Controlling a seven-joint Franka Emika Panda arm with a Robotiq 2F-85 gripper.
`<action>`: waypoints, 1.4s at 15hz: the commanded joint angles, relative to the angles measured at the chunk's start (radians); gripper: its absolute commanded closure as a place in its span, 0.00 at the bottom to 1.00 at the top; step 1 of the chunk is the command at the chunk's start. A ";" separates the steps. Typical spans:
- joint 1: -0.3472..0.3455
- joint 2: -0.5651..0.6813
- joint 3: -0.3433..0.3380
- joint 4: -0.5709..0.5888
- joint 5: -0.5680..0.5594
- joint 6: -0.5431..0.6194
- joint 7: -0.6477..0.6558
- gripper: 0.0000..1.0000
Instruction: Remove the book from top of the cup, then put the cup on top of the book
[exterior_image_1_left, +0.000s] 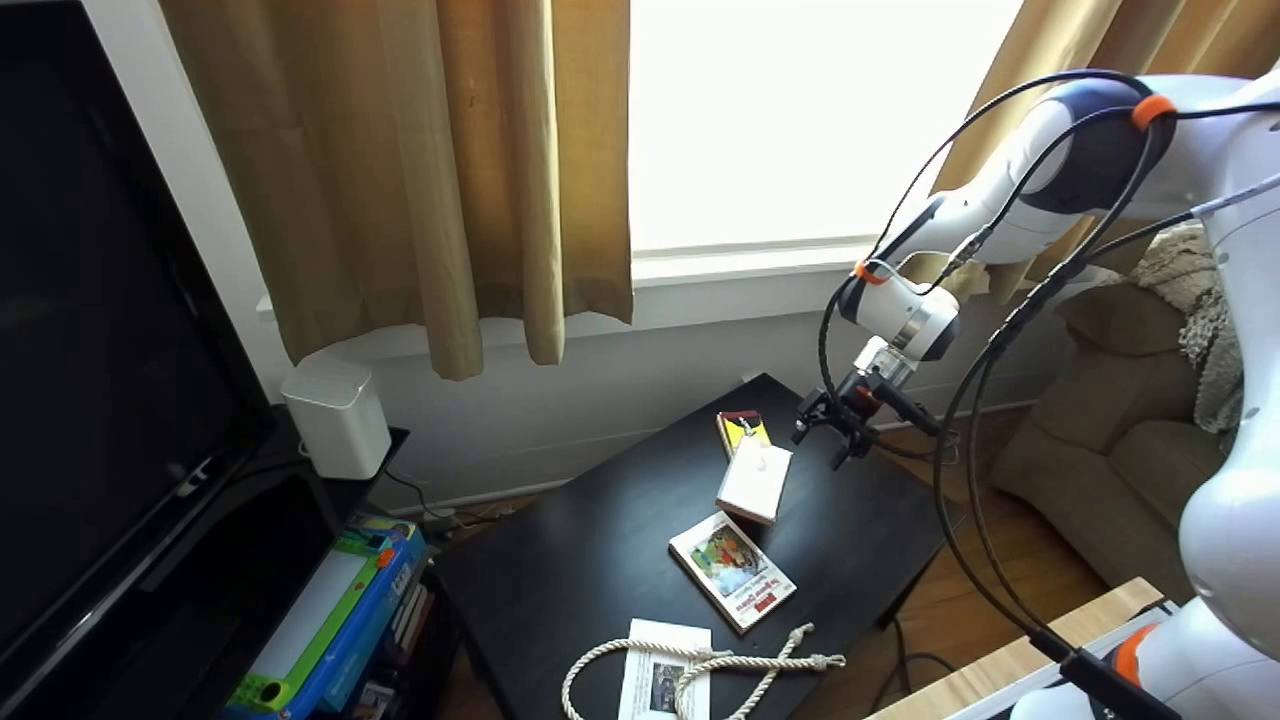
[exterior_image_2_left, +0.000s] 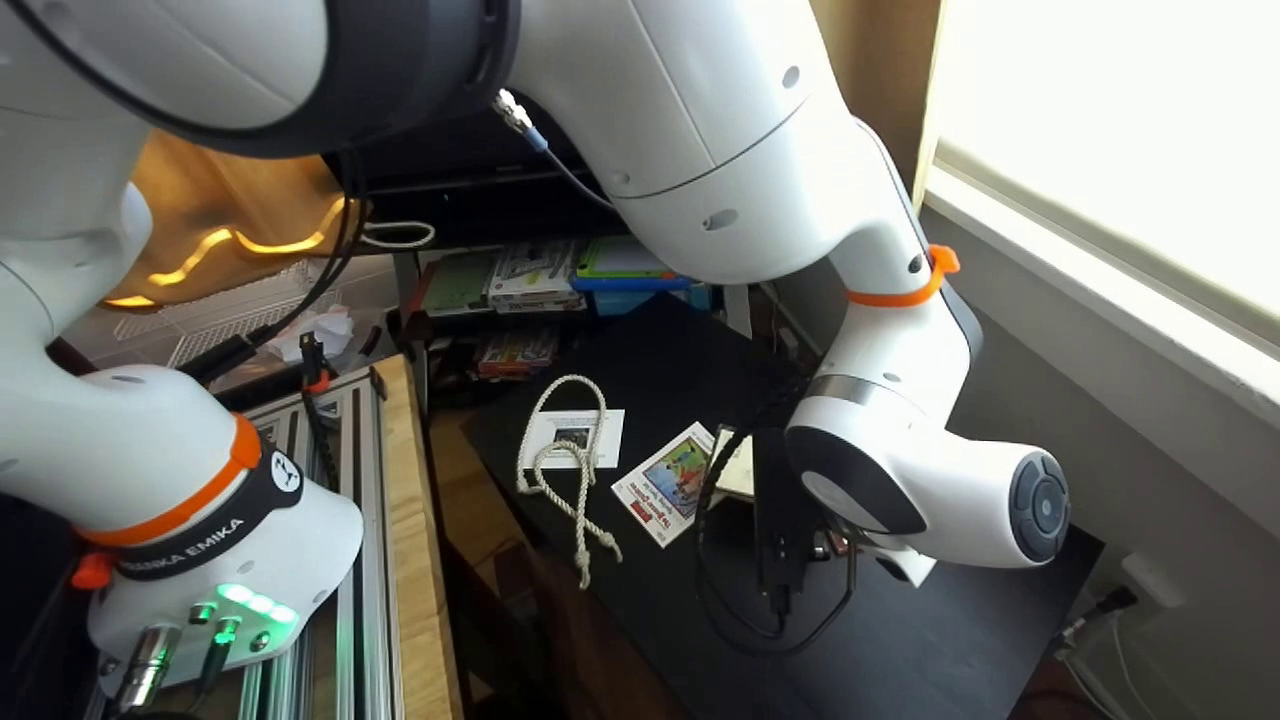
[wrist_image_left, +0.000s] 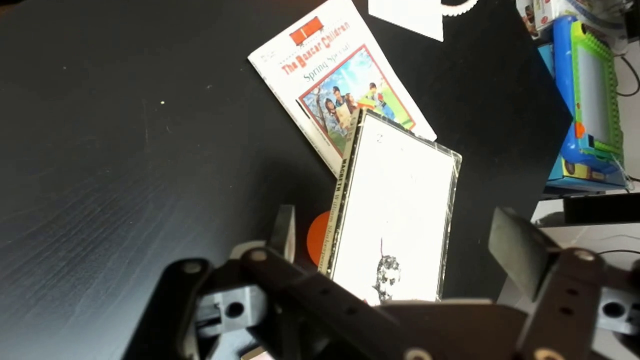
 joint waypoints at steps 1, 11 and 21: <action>-0.020 0.004 0.020 0.007 -0.021 0.005 0.011 0.00; -0.126 0.162 0.095 0.184 0.112 -0.020 -0.081 0.00; -0.162 0.350 0.112 0.389 0.100 -0.114 -0.146 0.00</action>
